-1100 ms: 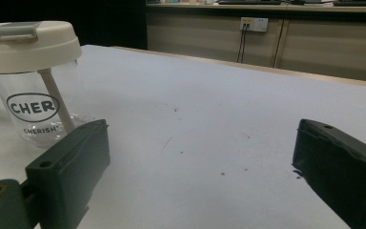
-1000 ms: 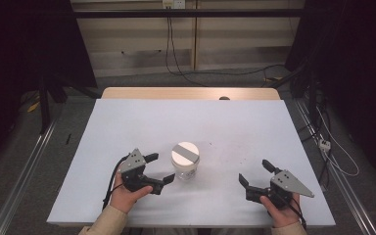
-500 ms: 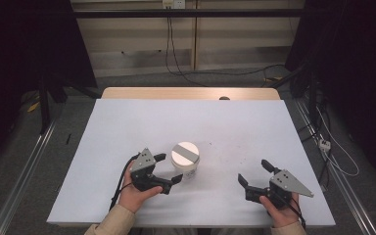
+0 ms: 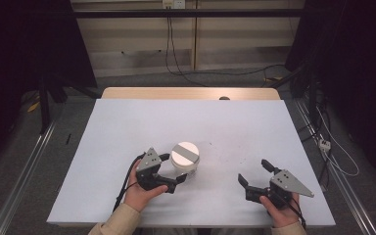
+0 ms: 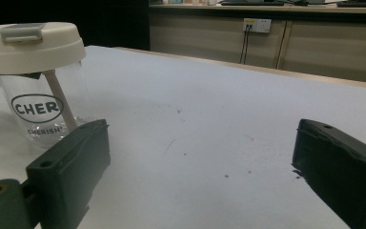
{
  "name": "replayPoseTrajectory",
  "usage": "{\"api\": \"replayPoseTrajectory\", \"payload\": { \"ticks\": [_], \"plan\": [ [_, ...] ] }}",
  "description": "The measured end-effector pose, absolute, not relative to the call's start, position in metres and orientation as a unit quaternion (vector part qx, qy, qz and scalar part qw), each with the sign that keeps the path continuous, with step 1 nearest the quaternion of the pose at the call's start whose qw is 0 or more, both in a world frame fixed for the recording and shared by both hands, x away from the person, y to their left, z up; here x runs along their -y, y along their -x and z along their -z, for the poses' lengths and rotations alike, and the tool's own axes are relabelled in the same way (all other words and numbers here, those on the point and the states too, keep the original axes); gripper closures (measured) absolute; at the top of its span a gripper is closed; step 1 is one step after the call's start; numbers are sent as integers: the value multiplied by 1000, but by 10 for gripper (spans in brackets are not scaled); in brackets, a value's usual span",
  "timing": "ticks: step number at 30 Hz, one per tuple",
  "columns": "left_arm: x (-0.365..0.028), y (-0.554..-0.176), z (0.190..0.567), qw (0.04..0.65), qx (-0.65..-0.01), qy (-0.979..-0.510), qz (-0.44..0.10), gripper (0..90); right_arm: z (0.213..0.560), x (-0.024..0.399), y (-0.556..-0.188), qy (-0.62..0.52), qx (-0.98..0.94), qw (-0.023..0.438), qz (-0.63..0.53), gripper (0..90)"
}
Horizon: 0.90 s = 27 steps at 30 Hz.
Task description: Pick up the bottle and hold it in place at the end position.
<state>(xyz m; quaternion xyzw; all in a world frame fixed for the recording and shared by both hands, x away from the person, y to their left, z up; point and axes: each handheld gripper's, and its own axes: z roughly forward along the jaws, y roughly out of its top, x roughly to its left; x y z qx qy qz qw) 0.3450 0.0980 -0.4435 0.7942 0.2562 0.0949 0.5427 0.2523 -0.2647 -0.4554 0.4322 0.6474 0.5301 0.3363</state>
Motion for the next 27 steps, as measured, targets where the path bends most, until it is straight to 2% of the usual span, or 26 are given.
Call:
{"api": "replayPoseTrajectory", "payload": {
  "ticks": [27],
  "plan": [
    [-63,-352,453,517,-263,-806,-113,73,454,266,-252,-431,-644,339,-533,53]
  ]
}}
